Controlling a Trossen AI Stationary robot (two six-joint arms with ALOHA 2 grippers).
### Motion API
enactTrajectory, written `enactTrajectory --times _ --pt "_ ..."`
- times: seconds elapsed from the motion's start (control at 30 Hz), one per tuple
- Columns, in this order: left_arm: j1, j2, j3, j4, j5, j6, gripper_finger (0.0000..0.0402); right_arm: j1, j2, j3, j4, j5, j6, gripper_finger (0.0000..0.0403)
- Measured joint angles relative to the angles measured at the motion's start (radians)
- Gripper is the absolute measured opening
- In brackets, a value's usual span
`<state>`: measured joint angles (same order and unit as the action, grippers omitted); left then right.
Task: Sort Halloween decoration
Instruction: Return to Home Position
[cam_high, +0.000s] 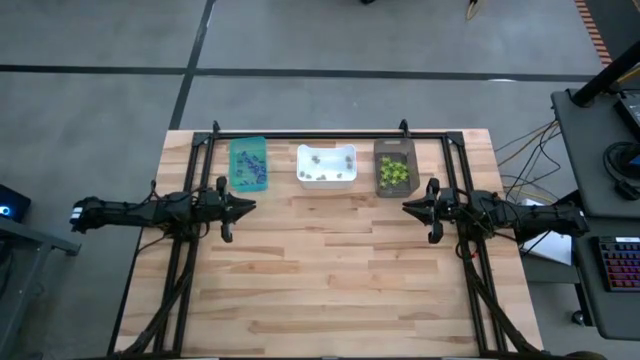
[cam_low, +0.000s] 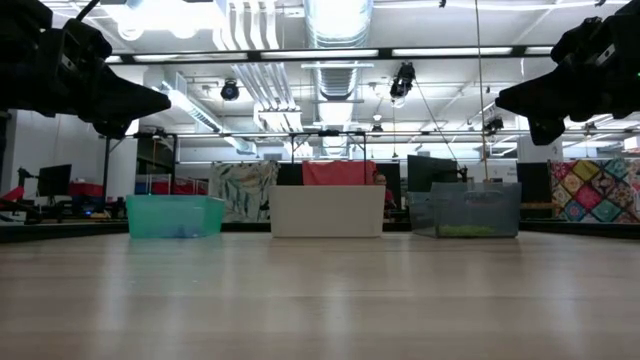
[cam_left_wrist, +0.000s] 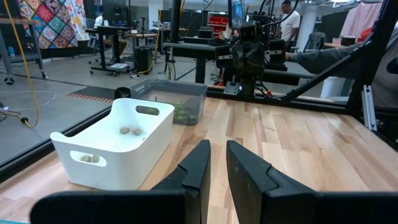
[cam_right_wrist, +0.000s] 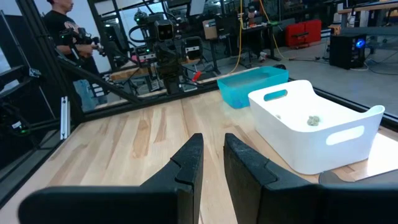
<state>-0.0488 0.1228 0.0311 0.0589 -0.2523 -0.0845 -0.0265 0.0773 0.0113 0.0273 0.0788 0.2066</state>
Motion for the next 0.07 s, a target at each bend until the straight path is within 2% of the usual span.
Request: enactTrajectory --times 0.07 --pt "0.000 0.000 0.000 0.000 0.000 0.000 0.0036 0.000 0.000 0.000 0.000 0.000 0.000 0.0054"
